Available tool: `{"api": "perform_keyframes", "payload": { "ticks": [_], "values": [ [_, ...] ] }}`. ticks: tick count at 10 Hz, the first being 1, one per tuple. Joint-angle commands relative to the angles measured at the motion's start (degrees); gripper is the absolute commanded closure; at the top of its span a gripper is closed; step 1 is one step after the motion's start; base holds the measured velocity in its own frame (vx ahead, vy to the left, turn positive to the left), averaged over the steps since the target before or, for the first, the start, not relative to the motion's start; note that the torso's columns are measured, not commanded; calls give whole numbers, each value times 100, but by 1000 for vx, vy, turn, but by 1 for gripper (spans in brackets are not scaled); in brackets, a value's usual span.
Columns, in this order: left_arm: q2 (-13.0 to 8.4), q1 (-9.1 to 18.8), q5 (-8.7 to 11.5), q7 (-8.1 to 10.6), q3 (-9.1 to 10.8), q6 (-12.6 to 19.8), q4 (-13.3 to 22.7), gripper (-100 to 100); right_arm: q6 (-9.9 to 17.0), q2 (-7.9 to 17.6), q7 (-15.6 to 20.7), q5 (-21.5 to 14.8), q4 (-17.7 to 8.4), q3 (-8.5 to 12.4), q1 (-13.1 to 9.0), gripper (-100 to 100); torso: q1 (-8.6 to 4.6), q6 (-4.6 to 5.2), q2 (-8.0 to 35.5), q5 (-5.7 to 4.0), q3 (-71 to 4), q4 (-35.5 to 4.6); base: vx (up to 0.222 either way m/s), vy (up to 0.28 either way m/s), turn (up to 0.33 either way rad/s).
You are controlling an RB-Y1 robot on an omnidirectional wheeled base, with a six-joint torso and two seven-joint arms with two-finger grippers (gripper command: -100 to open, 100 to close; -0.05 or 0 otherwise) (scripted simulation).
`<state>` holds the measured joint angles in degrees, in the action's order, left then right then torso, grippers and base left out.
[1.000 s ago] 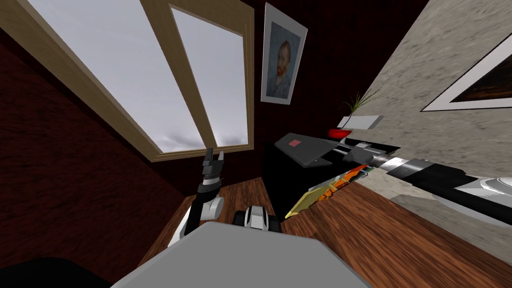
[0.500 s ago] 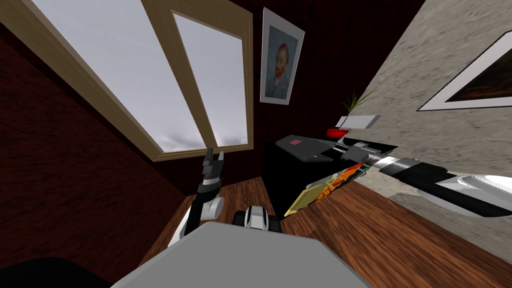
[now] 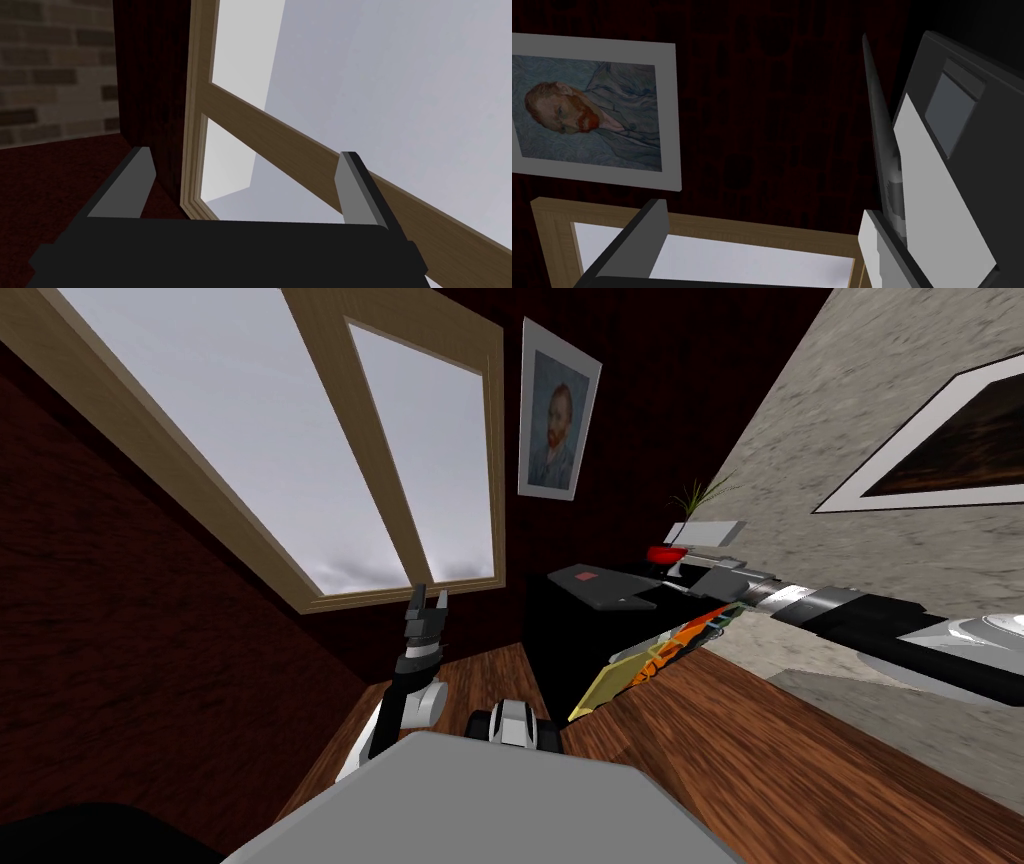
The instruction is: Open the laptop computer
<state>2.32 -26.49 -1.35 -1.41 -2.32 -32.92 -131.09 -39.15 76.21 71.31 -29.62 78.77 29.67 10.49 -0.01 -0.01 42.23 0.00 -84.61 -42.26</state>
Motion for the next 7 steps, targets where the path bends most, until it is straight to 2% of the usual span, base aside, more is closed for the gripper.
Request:
{"api": "perform_keyframes", "payload": {
  "ticks": [1, 2, 7],
  "values": [
    [0, 0, 0, 0, 0, 0, 0, 0, -4, 132, -103, 29, -18, 33, -2, -100, -2, 1, 9, -1, 6, -3, 6, 6, -8],
    [0, 0, 0, 0, 0, 0, 0, 0, -6, 147, -127, 32, -21, 37, -5, 0, -5, 1, 12, -3, 9, -4, 0, 0, 0],
    [0, 0, 0, 0, 0, 0, 0, 0, -6, 146, -125, 32, -21, 37, -4, 0, 1, 0, 4, 0, 3, -2, 0, 0, 0]
  ]
}}
